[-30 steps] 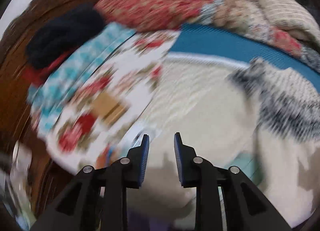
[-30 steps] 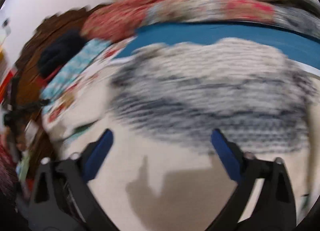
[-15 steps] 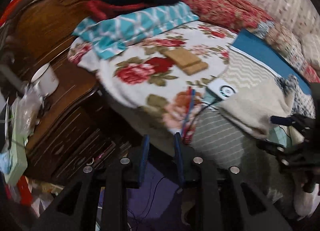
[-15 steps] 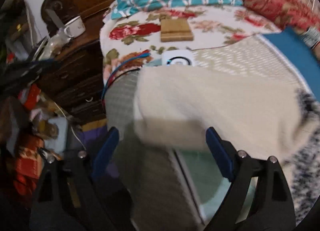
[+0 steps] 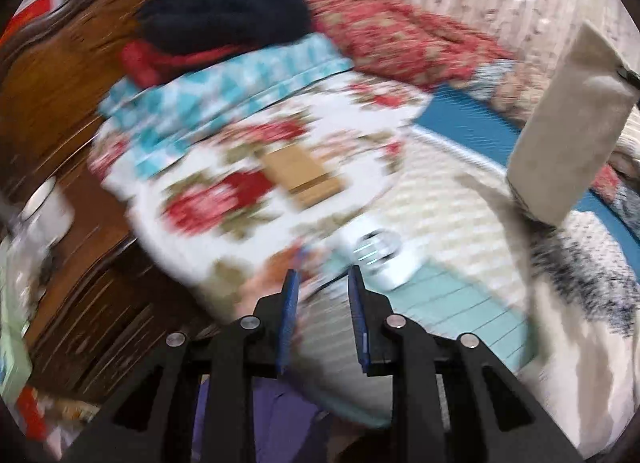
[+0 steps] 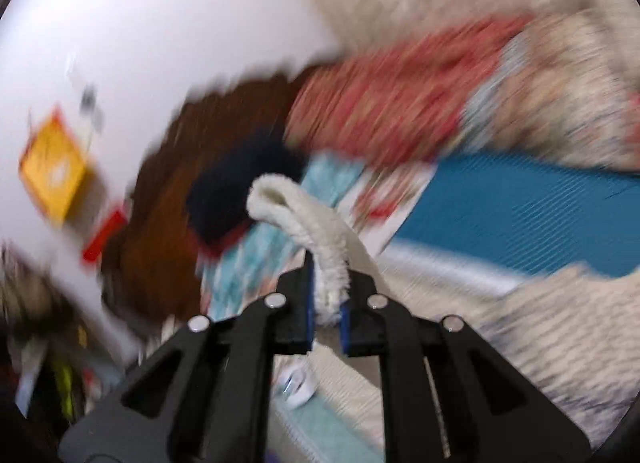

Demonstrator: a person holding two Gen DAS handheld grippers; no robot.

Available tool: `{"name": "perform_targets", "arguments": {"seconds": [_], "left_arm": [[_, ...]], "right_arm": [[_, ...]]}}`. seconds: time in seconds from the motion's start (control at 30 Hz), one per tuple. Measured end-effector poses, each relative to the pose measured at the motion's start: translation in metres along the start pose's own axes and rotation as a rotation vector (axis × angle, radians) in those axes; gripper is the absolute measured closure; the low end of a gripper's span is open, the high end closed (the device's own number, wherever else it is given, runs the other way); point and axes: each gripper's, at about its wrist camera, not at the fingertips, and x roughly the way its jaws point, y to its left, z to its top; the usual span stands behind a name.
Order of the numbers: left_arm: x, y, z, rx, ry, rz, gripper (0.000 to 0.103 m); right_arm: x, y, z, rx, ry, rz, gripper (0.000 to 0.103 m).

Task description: Fold large clothes

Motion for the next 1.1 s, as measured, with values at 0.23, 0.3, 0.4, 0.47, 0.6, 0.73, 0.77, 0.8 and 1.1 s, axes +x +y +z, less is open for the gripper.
{"name": "perform_targets", "arguments": {"seconds": [0.23, 0.3, 0.4, 0.47, 0.6, 0.73, 0.77, 0.8, 1.1], "left_arm": [[0.061, -0.157, 0.059, 0.152, 0.022, -0.235, 0.025], [0.092, -0.204, 0.069, 0.189, 0.081, -0.307, 0.029], [0.148, -0.268, 0.081, 0.233, 0.188, -0.353, 0.030], [0.185, -0.295, 0.087, 0.214, 0.269, -0.379, 0.030], [0.253, -0.330, 0.087, 0.093, 0.485, -0.403, 0.030], [0.251, -0.347, 0.083, 0.151, 0.365, -0.370, 0.000], [0.242, -0.342, 0.087, 0.150, 0.287, -0.338, 0.000], [0.236, -0.334, 0.092, 0.148, 0.225, -0.295, 0.000], [0.214, -0.271, 0.070, 0.179, 0.277, -0.284, 0.000]], "right_arm": [[-0.115, -0.180, -0.040, 0.237, -0.105, -0.272, 0.093], [-0.126, -0.232, -0.076, 0.327, -0.076, -0.354, 0.093], [-0.128, -0.290, -0.121, 0.458, -0.030, -0.419, 0.093], [-0.122, -0.310, -0.142, 0.510, -0.002, -0.426, 0.090], [-0.110, -0.338, -0.171, 0.580, 0.065, -0.427, 0.068], [-0.104, -0.349, -0.182, 0.553, 0.050, -0.394, 0.066], [-0.106, -0.349, -0.182, 0.557, 0.034, -0.383, 0.066], [-0.109, -0.347, -0.185, 0.556, 0.010, -0.375, 0.066], [-0.169, -0.300, -0.182, 0.397, -0.196, -0.555, 0.029]]}}
